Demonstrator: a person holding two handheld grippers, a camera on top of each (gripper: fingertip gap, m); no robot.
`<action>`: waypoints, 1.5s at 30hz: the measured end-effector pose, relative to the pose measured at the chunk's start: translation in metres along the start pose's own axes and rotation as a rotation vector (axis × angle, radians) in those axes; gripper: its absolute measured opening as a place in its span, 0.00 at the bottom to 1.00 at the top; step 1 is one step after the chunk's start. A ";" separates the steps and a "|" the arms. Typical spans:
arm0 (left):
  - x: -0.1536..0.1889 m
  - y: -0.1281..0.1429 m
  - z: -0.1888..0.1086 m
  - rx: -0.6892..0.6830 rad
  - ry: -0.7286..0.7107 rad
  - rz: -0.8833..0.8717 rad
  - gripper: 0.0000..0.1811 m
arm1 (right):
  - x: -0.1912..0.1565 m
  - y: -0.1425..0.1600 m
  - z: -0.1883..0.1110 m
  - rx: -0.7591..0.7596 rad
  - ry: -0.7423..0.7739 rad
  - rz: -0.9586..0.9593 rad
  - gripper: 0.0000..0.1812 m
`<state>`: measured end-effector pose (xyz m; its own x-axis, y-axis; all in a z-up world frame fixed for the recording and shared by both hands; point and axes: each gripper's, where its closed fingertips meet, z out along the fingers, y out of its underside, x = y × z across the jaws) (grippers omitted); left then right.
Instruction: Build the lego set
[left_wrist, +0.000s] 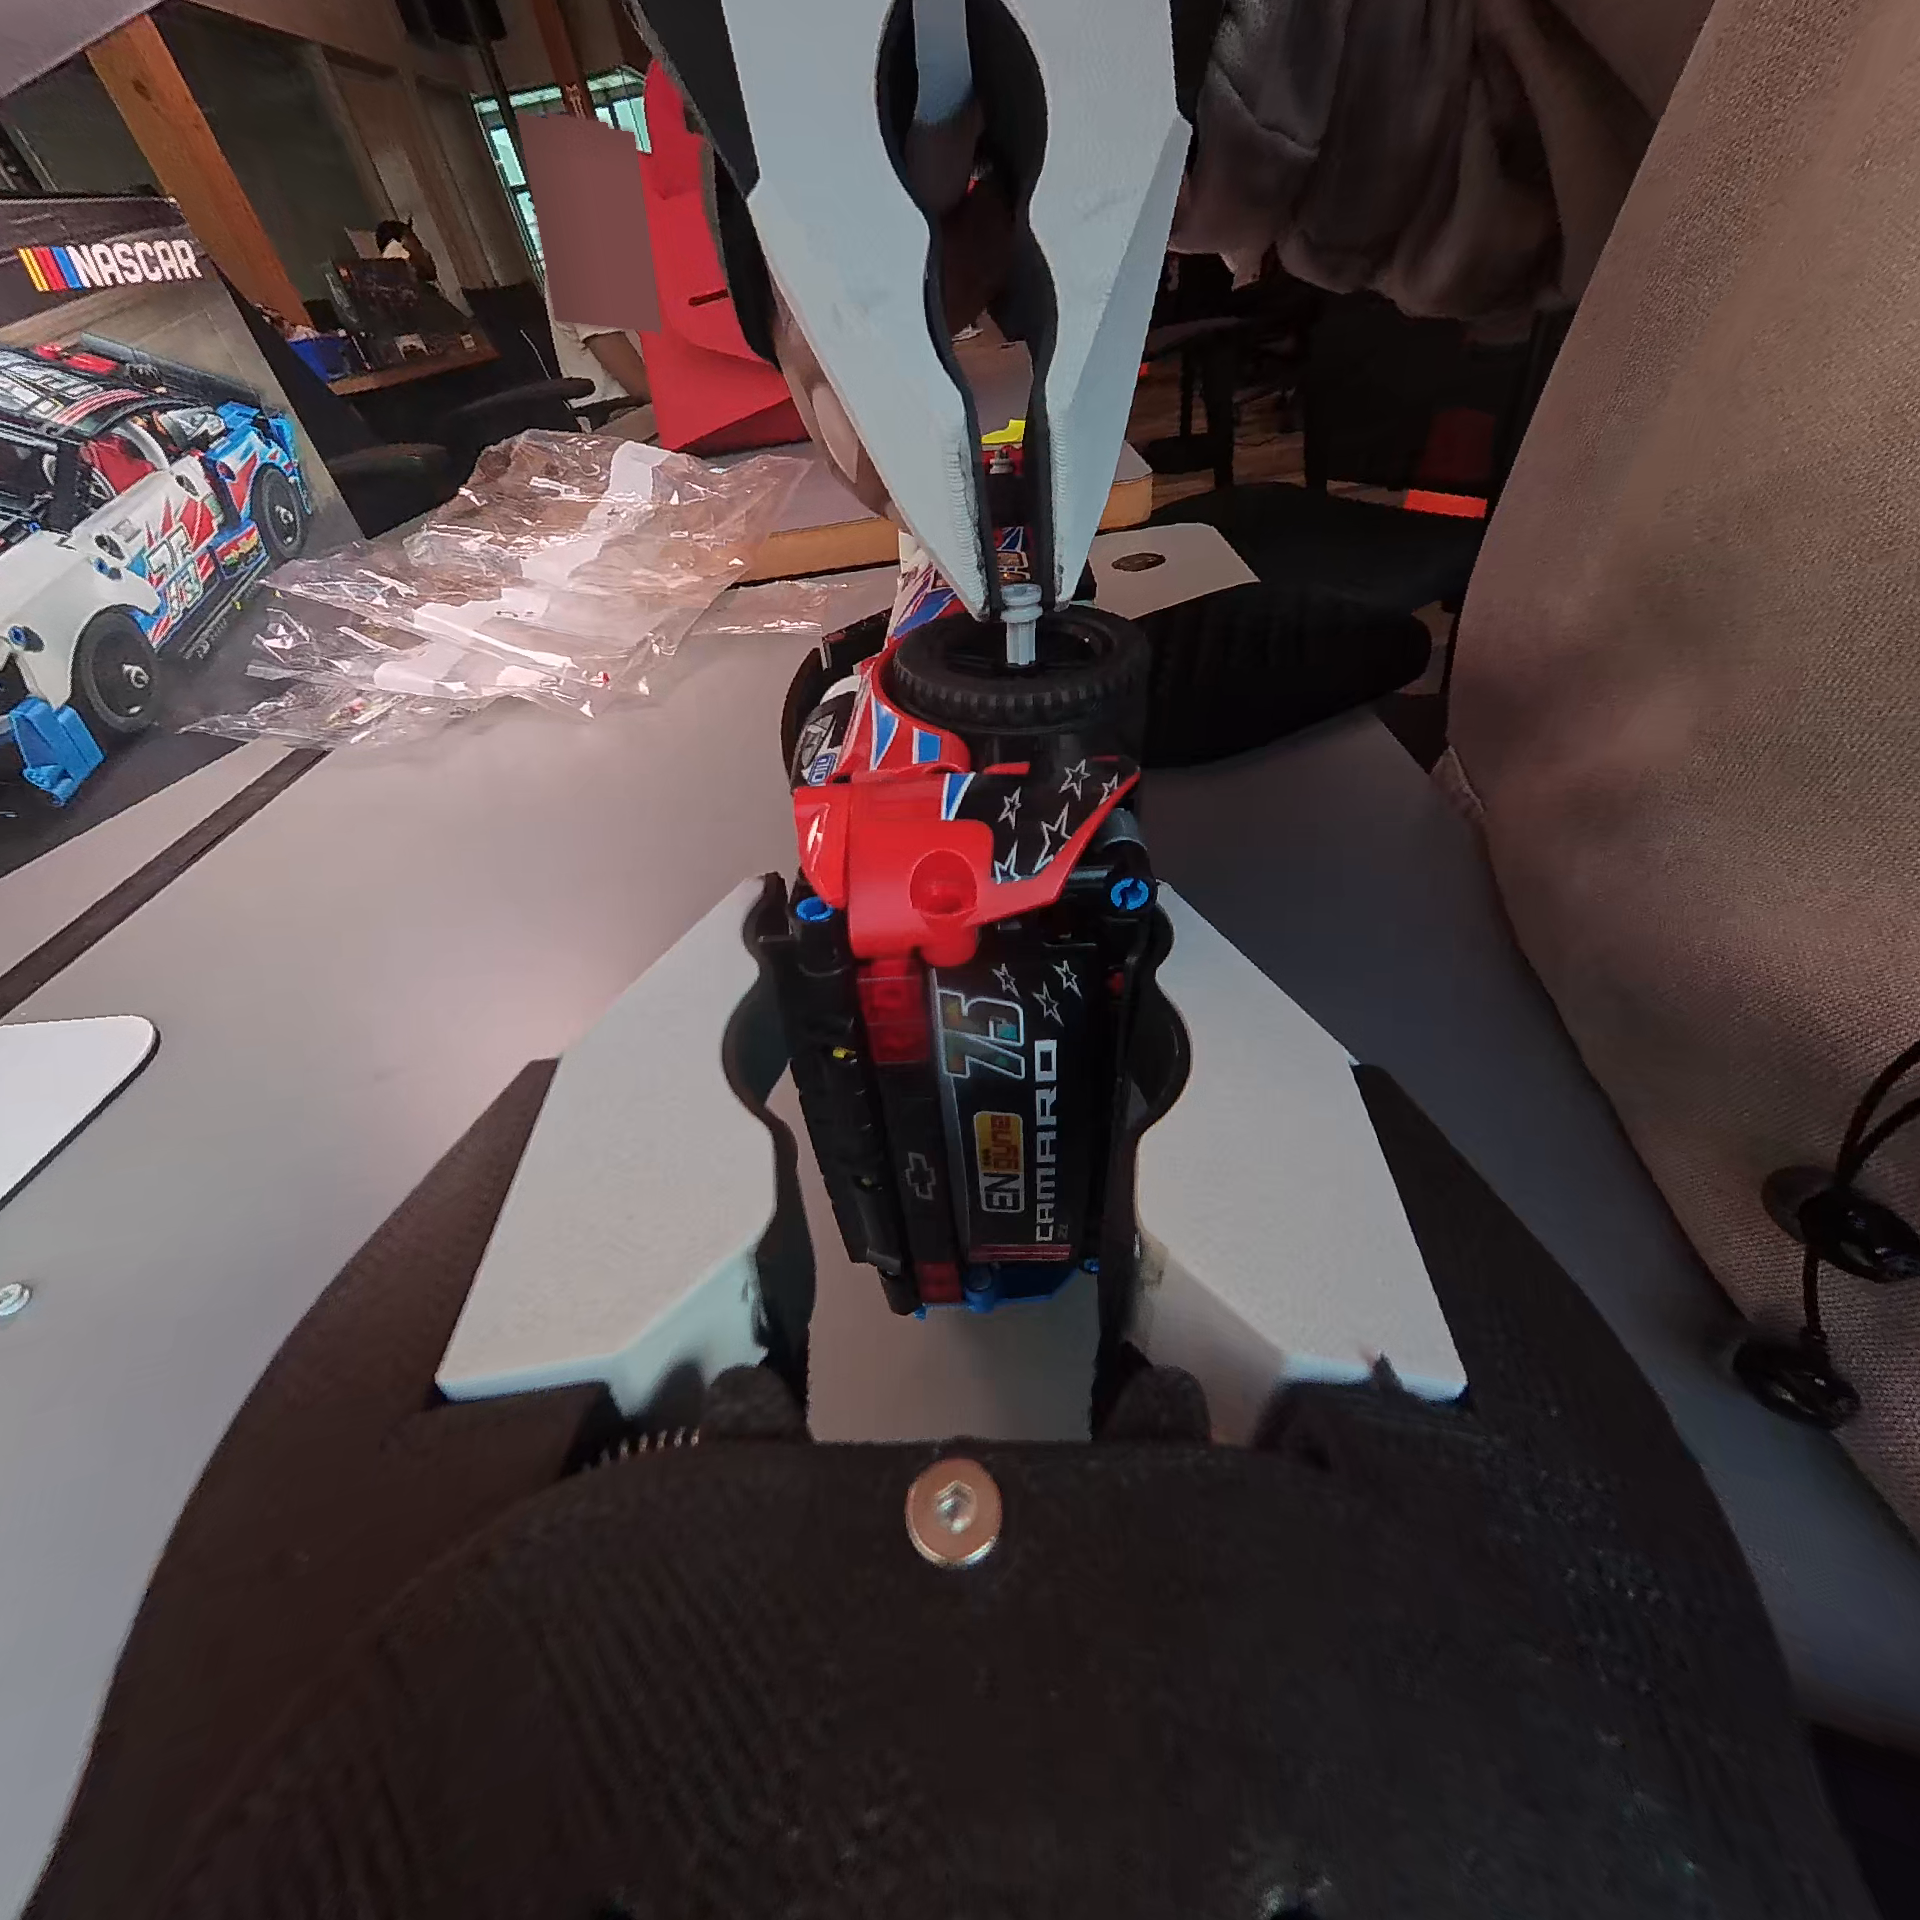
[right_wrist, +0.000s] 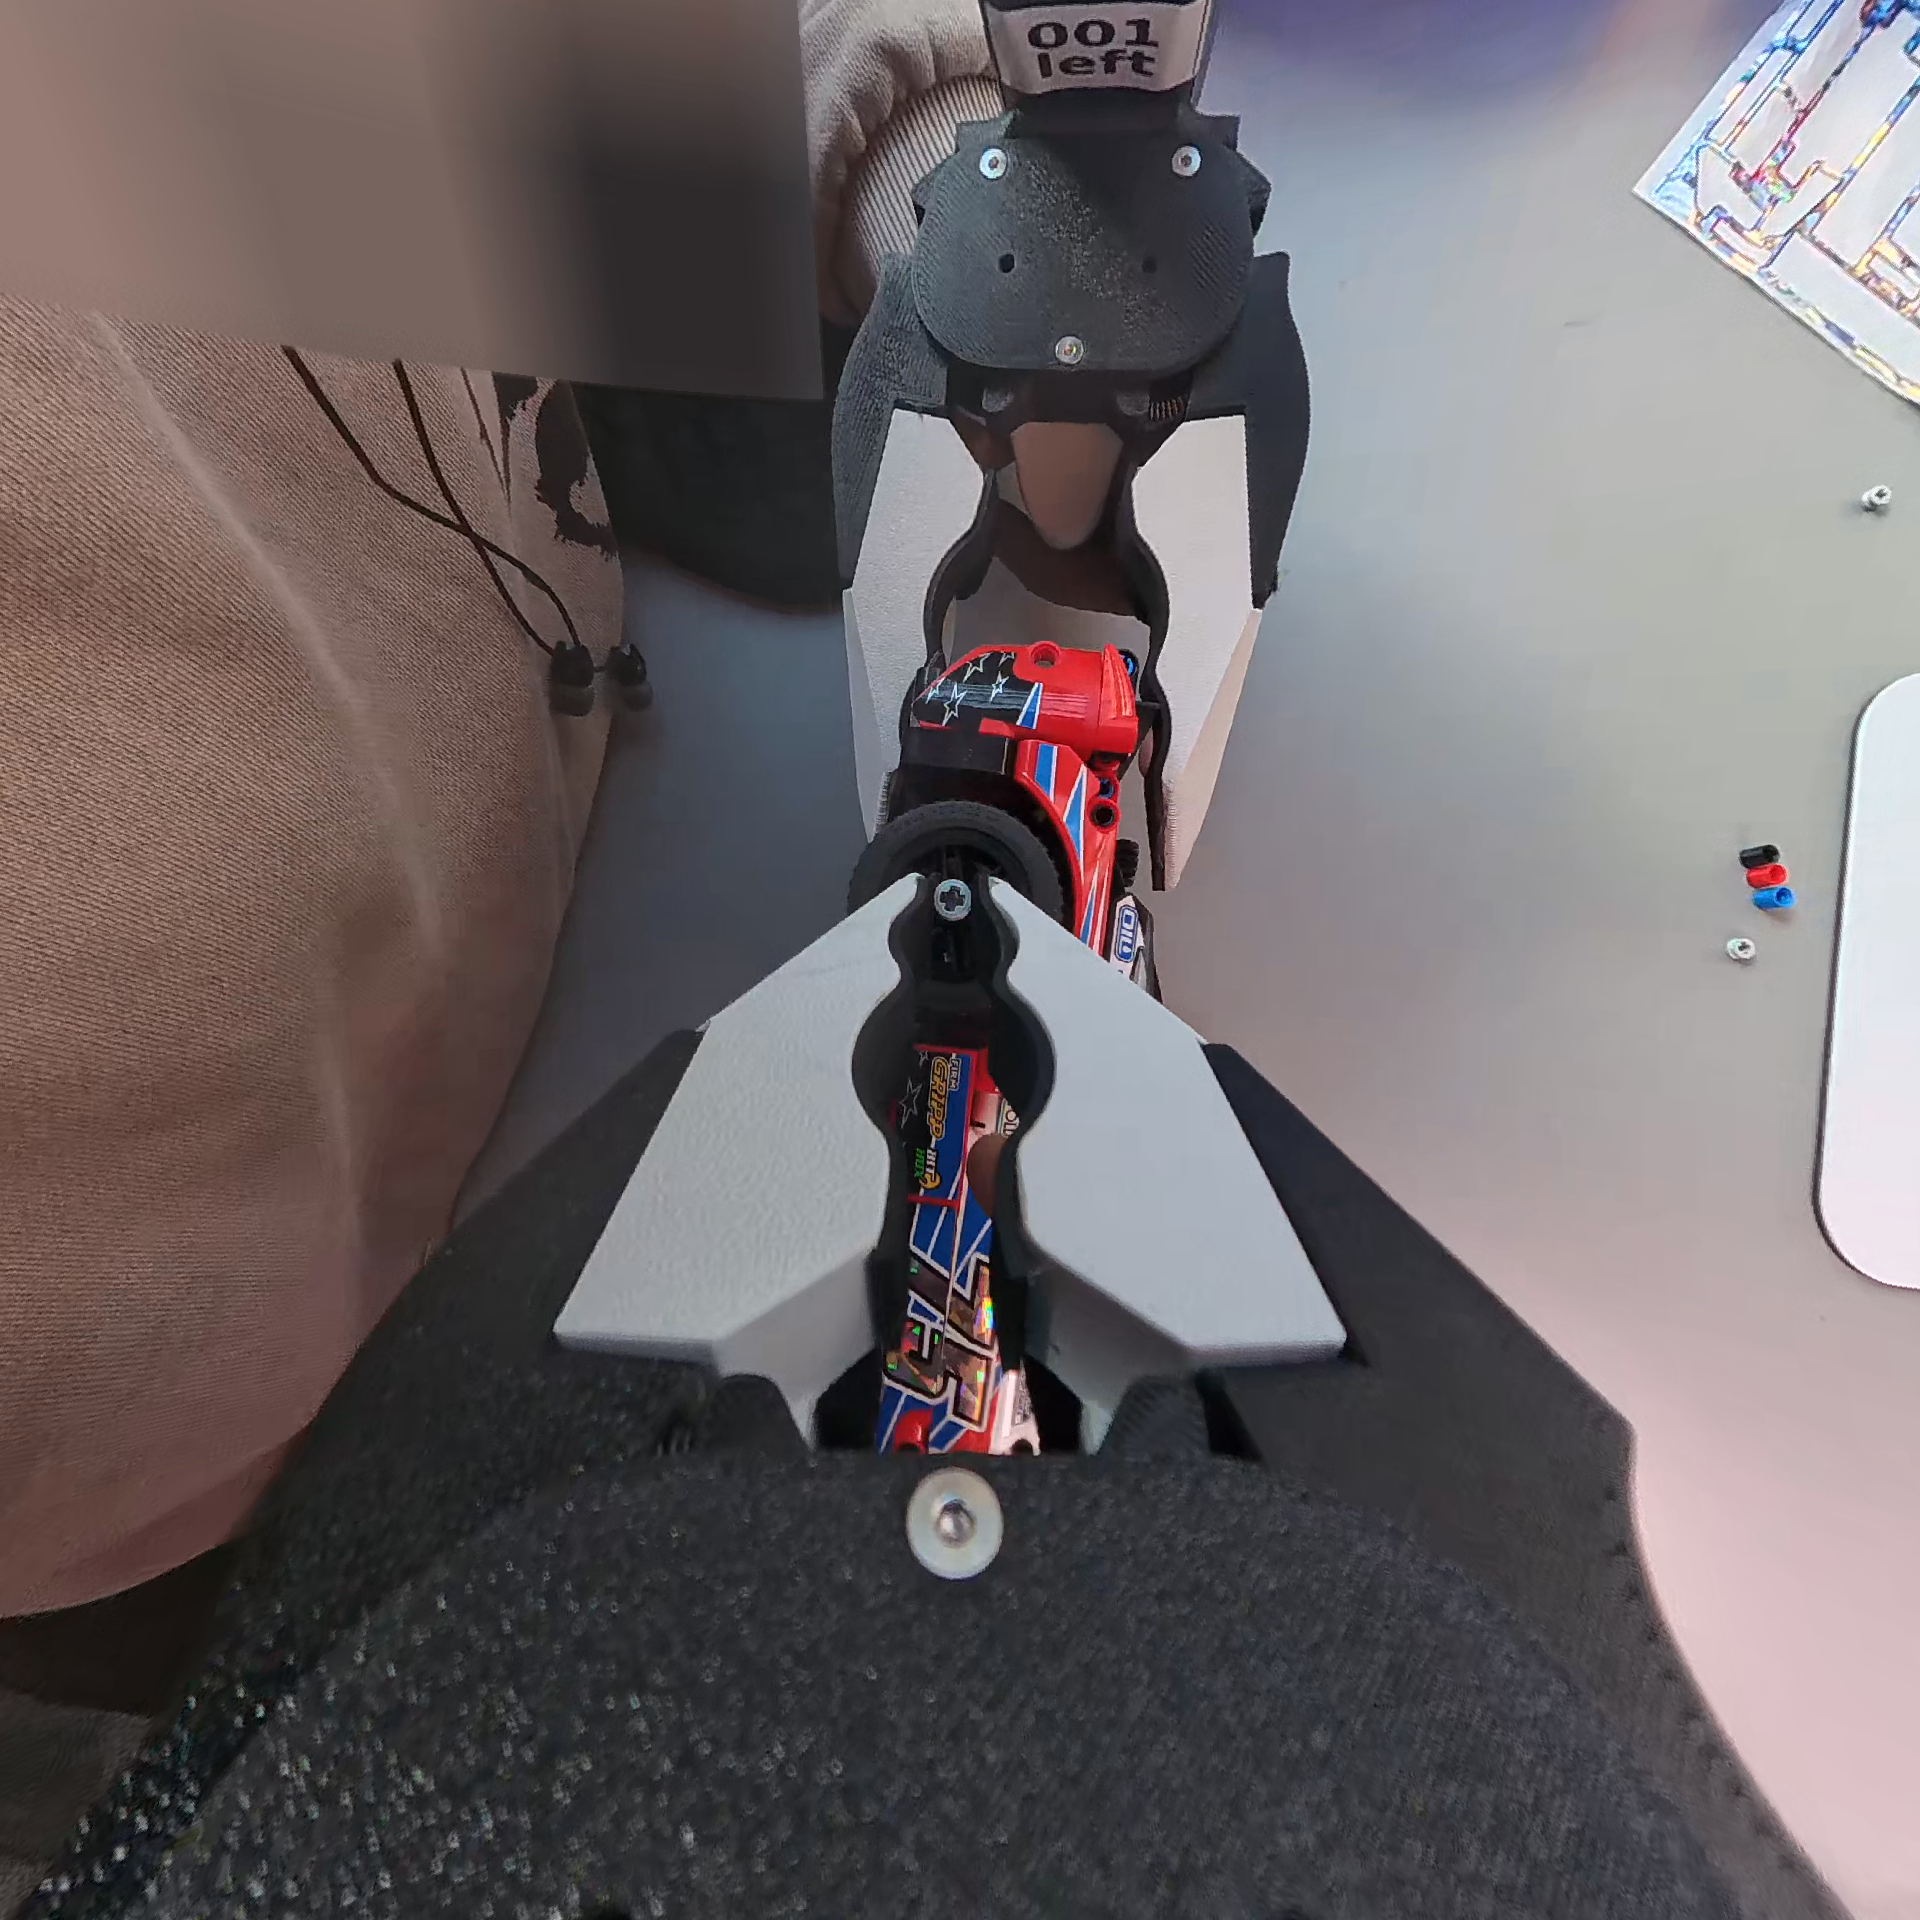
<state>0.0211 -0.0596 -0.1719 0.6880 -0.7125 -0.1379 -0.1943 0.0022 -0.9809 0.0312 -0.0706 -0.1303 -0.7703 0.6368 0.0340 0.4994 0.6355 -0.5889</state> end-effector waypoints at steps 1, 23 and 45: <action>0.000 0.000 0.000 0.000 0.000 0.001 0.35 | 0.000 0.000 0.000 -0.006 0.000 -0.007 0.02; 0.001 0.001 0.001 -0.015 -0.011 -0.008 0.35 | -0.002 0.003 0.003 -0.072 0.000 0.110 0.02; 0.005 0.001 0.002 -0.026 -0.003 0.031 0.34 | -0.011 0.007 0.003 0.106 -0.145 0.009 0.03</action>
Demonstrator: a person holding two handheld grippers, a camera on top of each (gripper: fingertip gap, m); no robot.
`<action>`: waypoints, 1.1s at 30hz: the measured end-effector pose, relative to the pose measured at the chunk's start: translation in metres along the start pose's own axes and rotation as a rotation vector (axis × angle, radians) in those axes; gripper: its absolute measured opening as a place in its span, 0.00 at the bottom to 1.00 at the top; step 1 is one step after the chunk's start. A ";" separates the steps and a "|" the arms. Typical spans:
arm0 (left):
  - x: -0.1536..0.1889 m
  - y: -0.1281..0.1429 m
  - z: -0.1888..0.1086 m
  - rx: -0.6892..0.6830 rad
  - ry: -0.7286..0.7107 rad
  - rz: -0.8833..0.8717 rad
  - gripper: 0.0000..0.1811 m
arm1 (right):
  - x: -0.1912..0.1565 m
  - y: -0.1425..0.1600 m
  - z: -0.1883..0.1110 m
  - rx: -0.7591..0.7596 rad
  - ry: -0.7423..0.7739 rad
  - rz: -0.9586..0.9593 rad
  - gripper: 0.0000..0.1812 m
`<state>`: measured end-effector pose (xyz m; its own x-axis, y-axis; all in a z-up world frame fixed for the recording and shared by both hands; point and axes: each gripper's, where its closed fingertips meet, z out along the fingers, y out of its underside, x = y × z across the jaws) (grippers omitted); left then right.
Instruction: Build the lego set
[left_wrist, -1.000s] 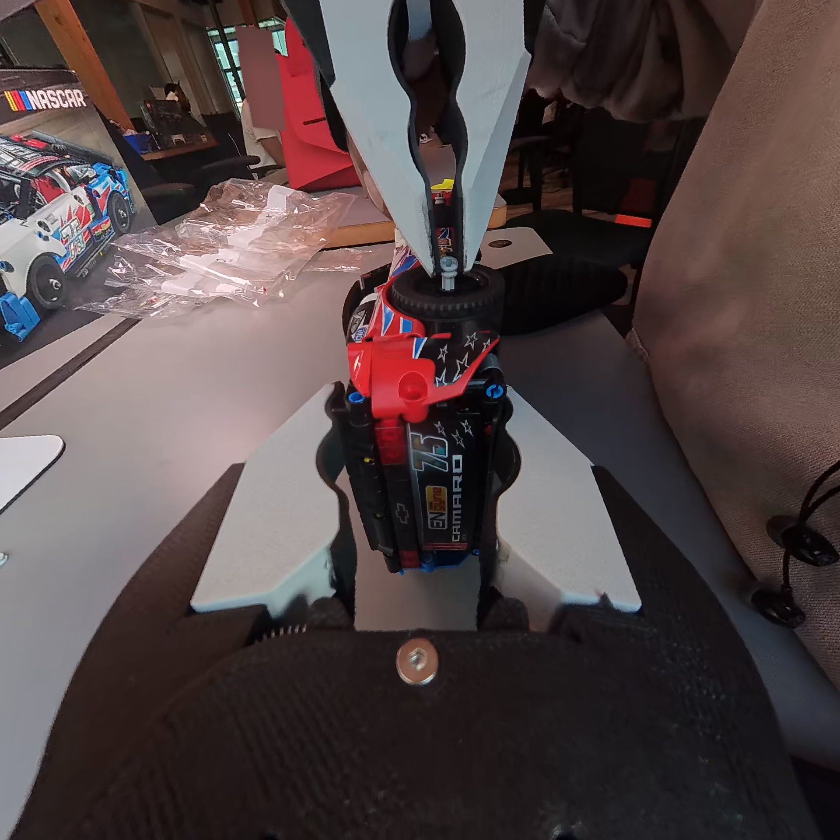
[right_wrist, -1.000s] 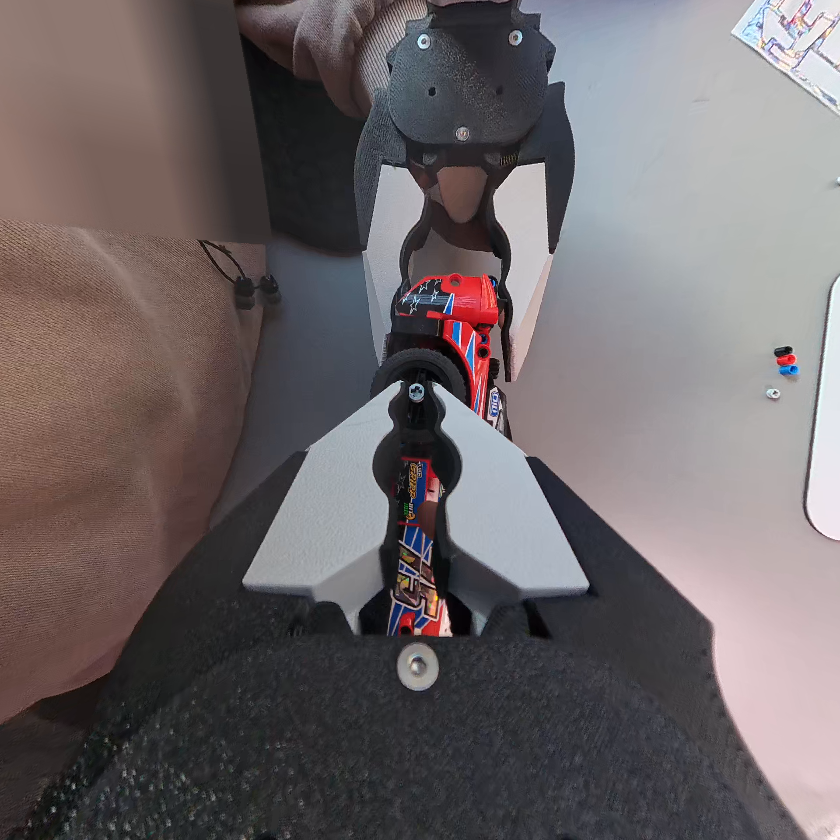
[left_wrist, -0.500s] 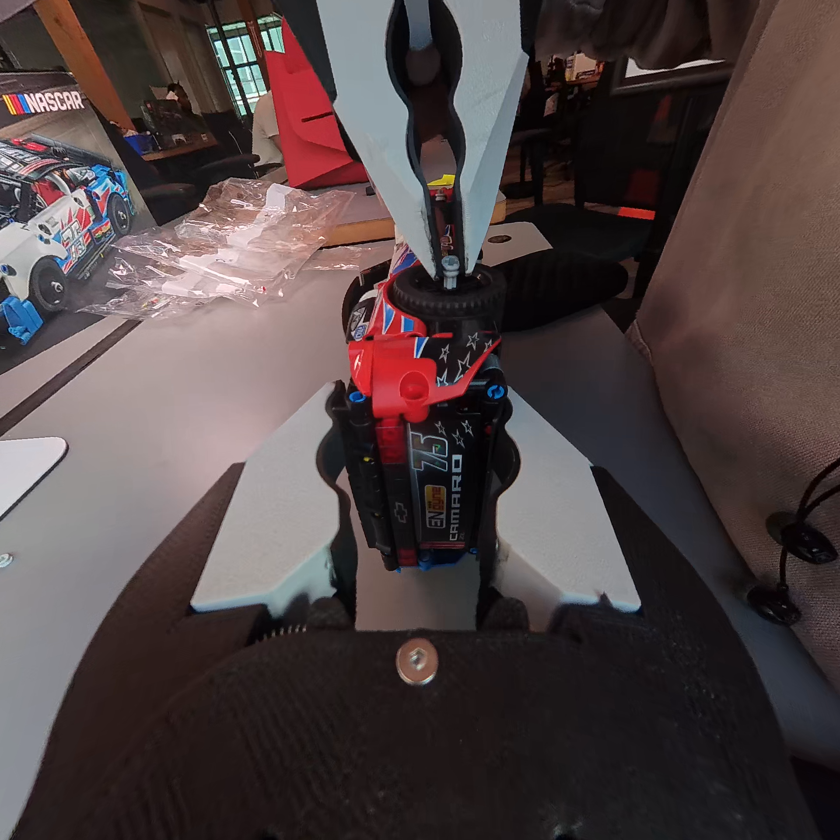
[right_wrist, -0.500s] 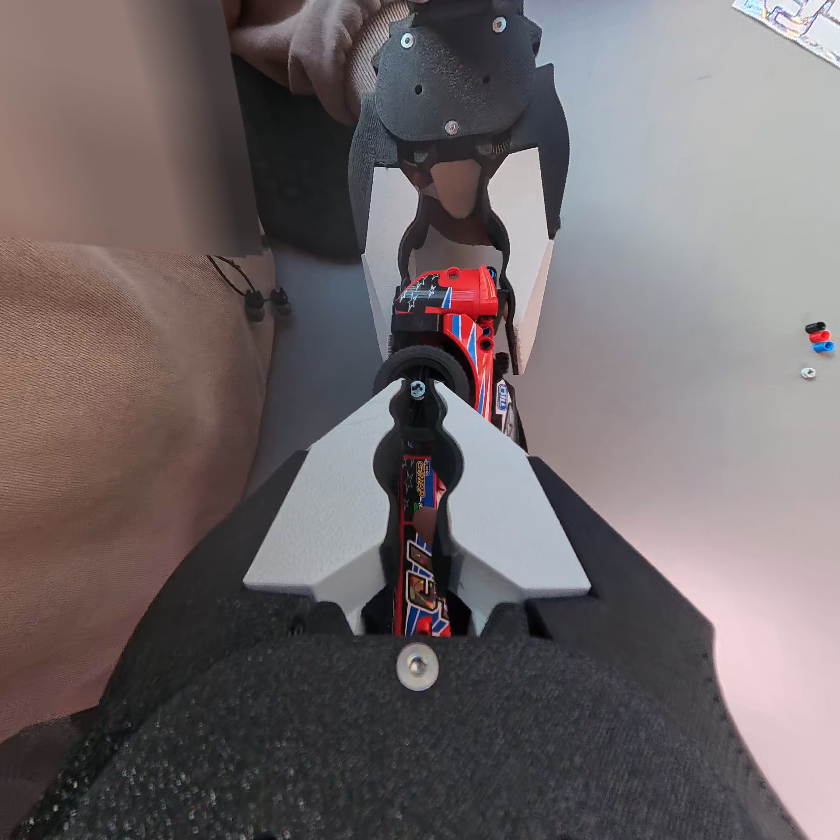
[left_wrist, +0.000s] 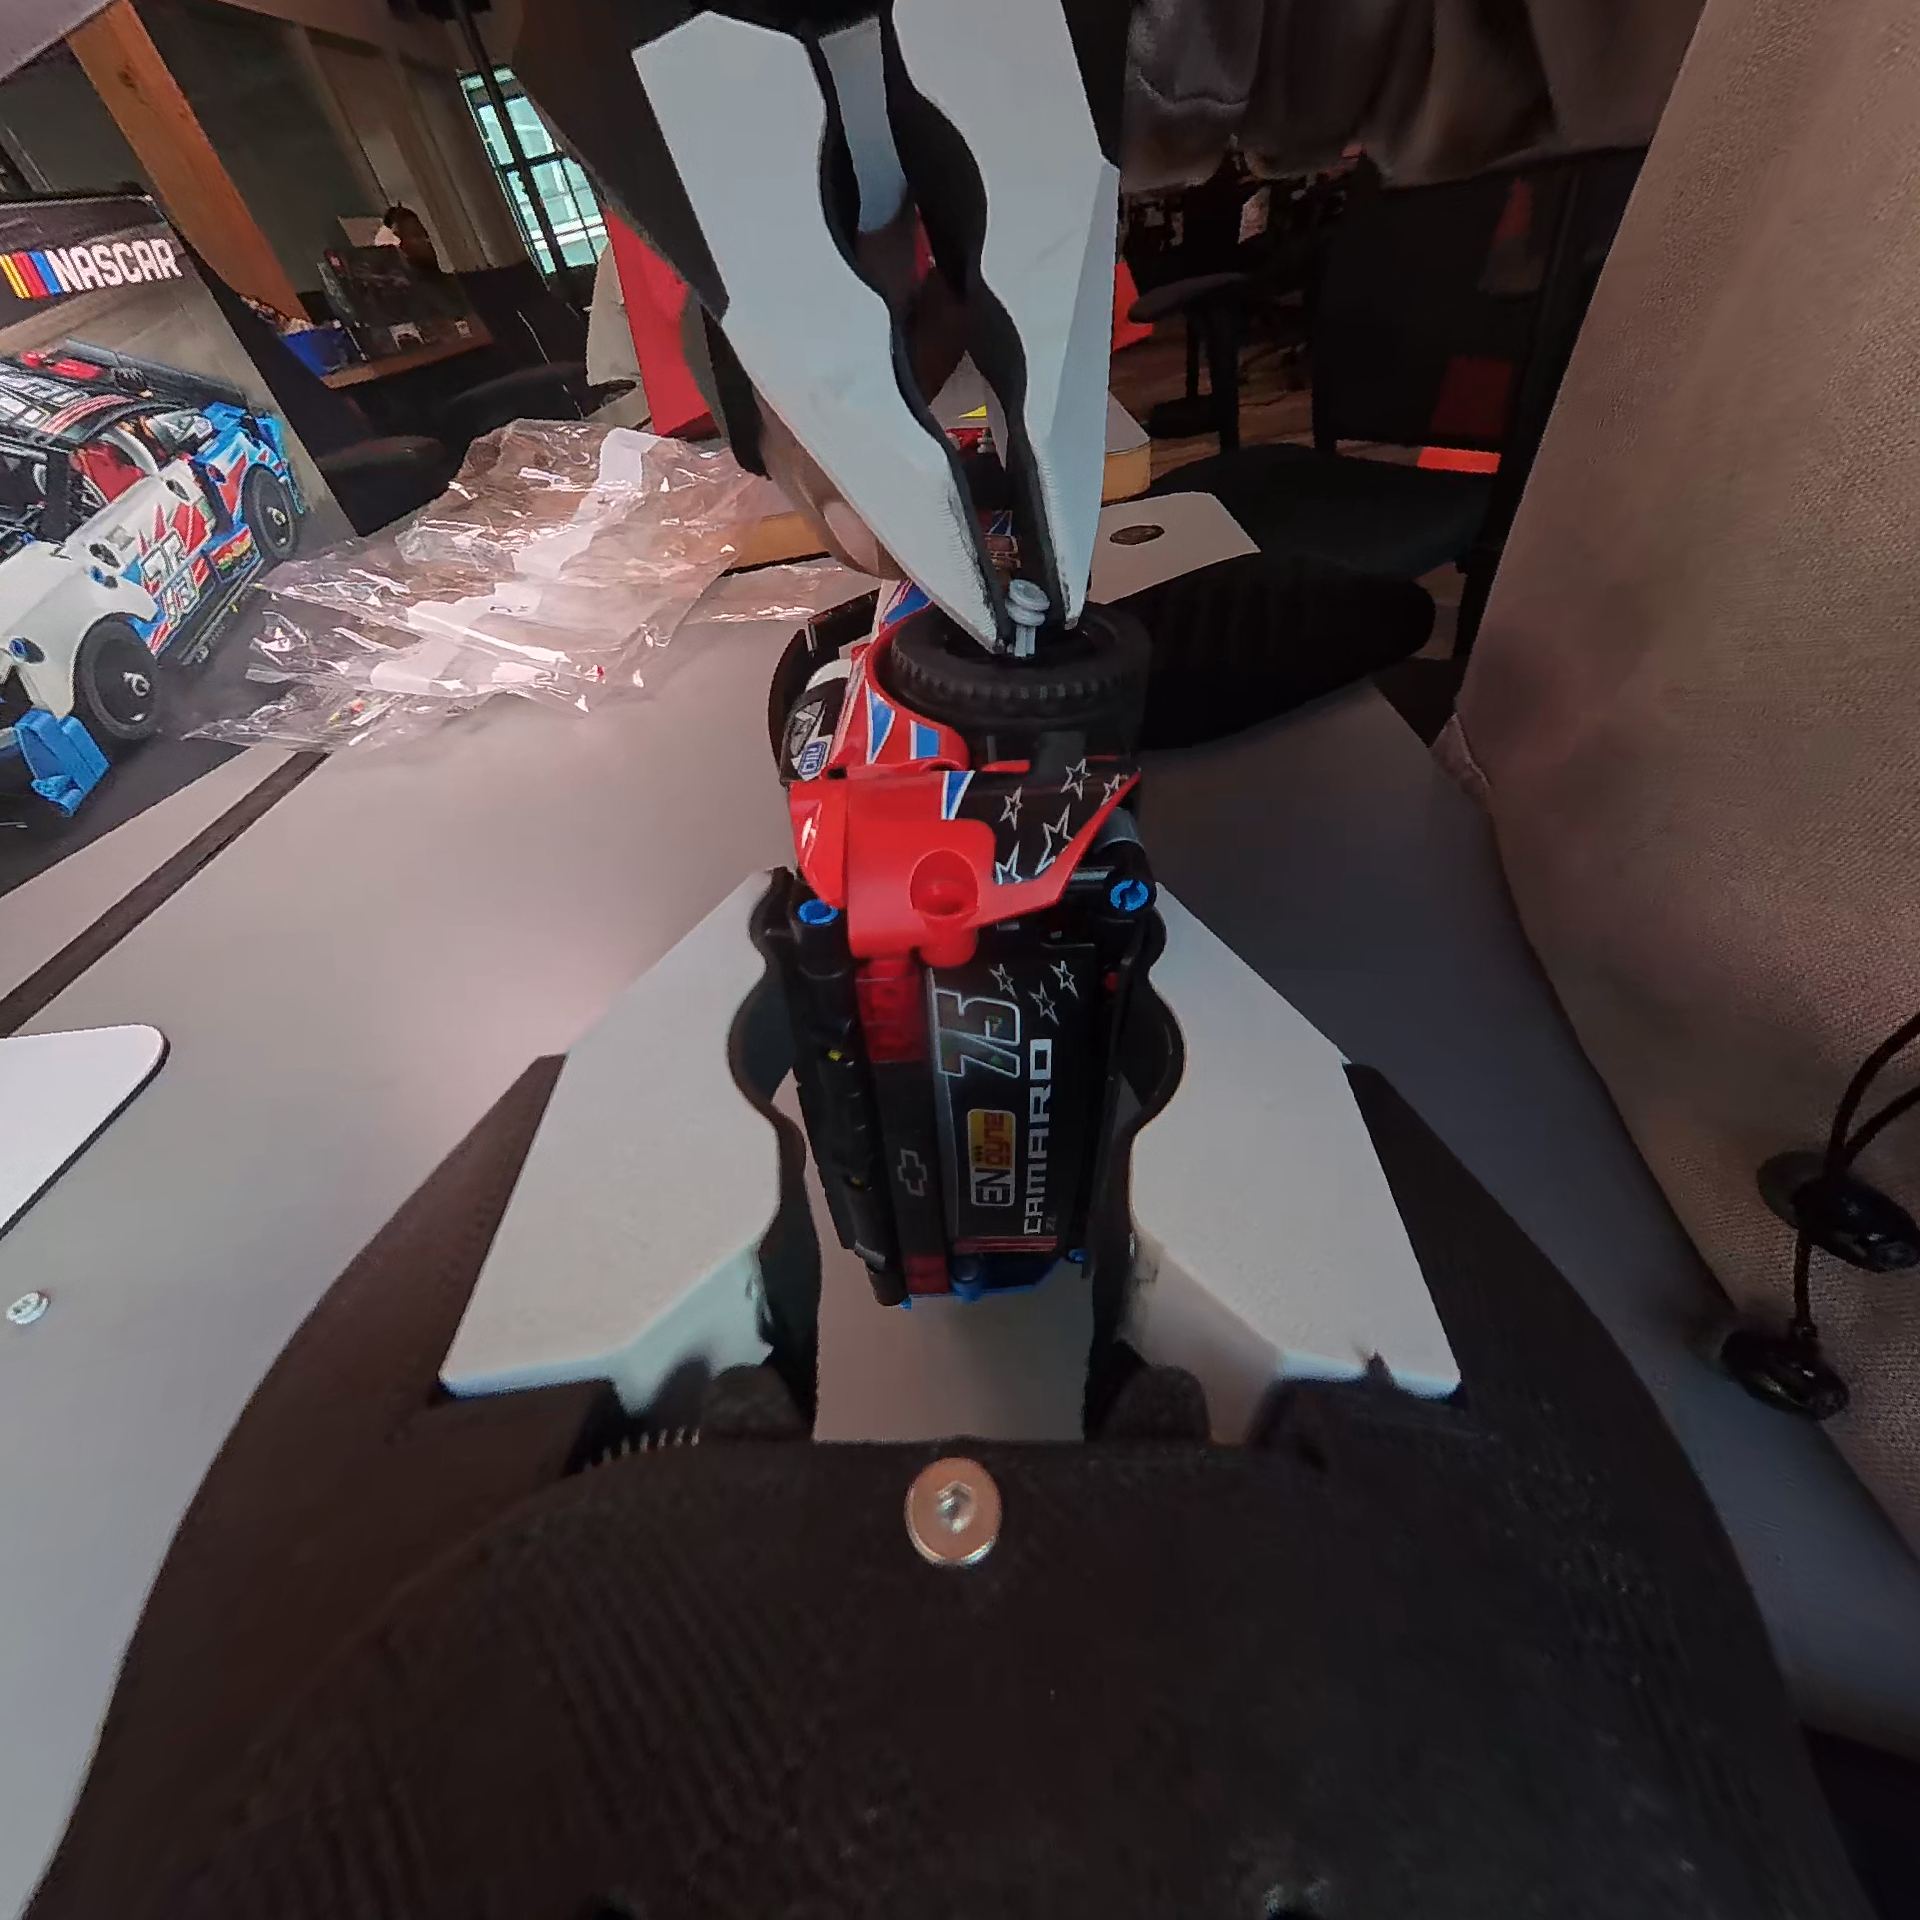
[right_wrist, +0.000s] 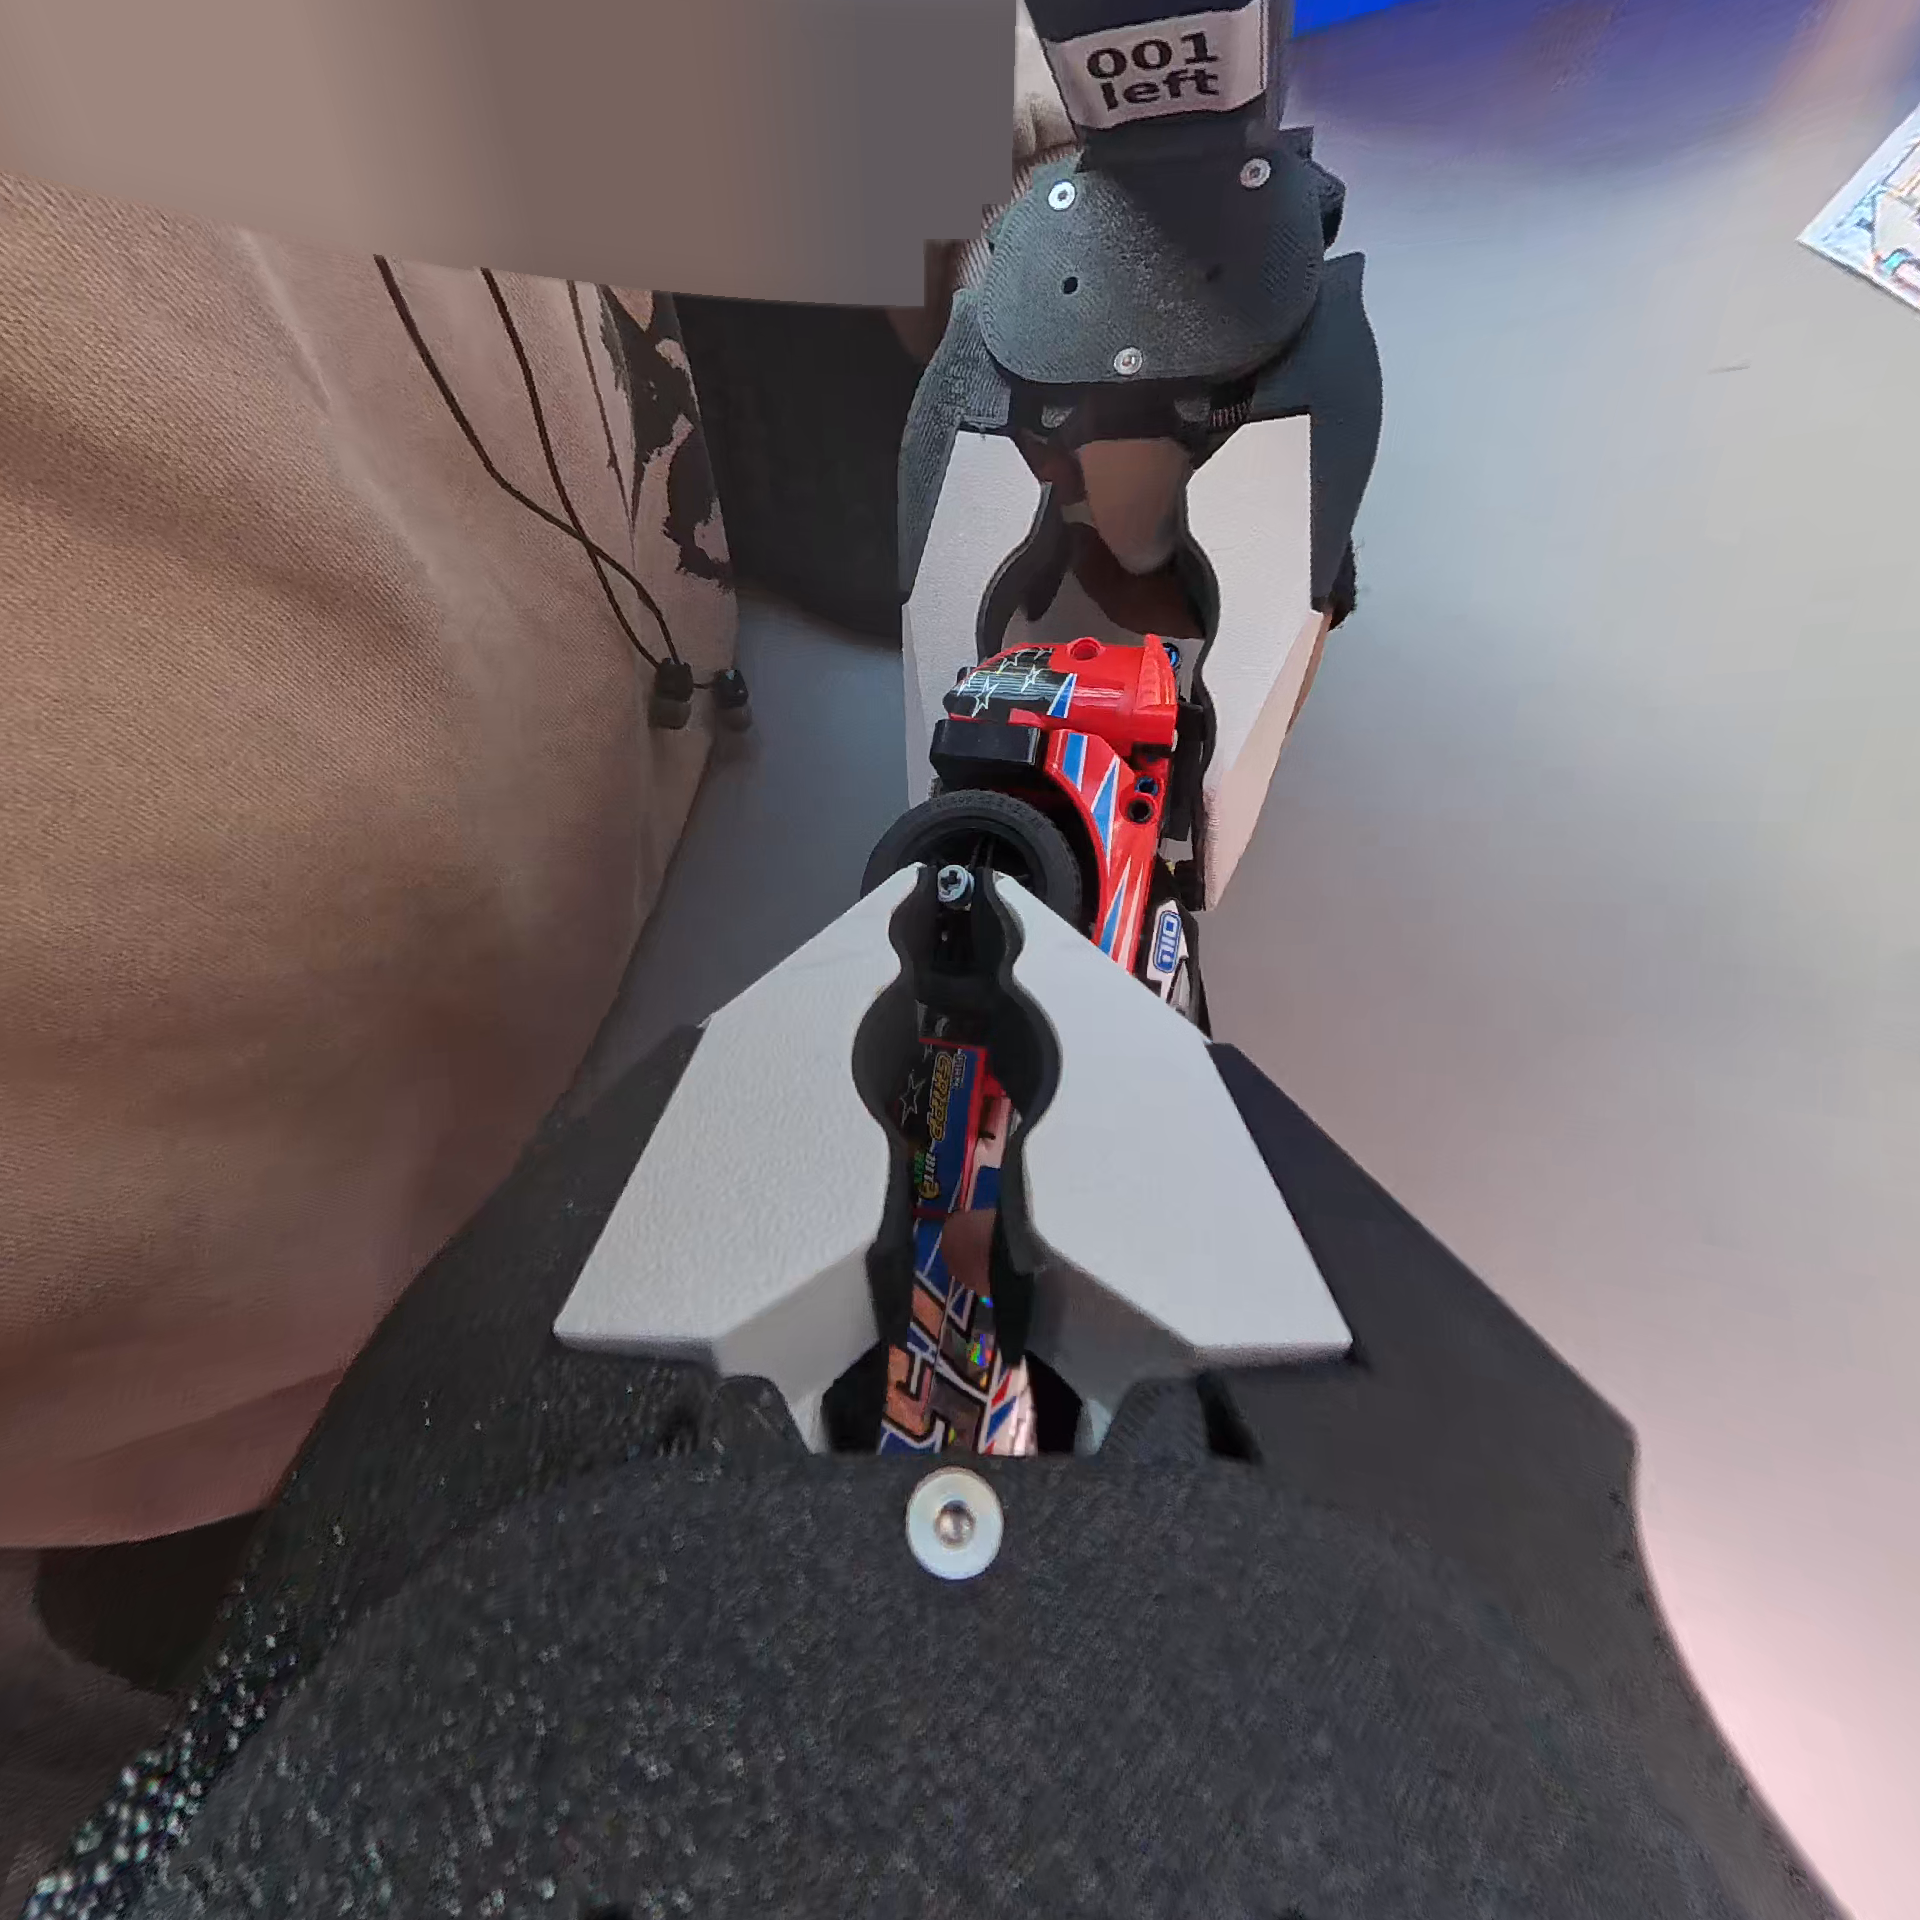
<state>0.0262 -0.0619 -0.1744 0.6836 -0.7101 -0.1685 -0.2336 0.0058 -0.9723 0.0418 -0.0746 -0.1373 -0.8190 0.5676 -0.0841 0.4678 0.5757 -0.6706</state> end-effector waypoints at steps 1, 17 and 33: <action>0.000 0.000 0.000 0.000 0.002 0.001 0.34 | 0.000 0.000 0.001 -0.005 0.003 -0.017 0.03; -0.004 0.000 -0.001 0.000 -0.004 -0.036 0.34 | 0.005 -0.013 -0.013 -0.080 0.154 -0.088 0.10; -0.006 0.001 -0.001 -0.005 -0.013 -0.063 0.34 | 0.015 -0.006 -0.008 -0.237 0.285 -0.098 0.04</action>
<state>0.0210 -0.0580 -0.1743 0.7056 -0.7001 -0.1095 -0.1935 -0.0417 -0.9802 0.0296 -0.0648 -0.1290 -0.7538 0.6249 0.2030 0.4830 0.7365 -0.4736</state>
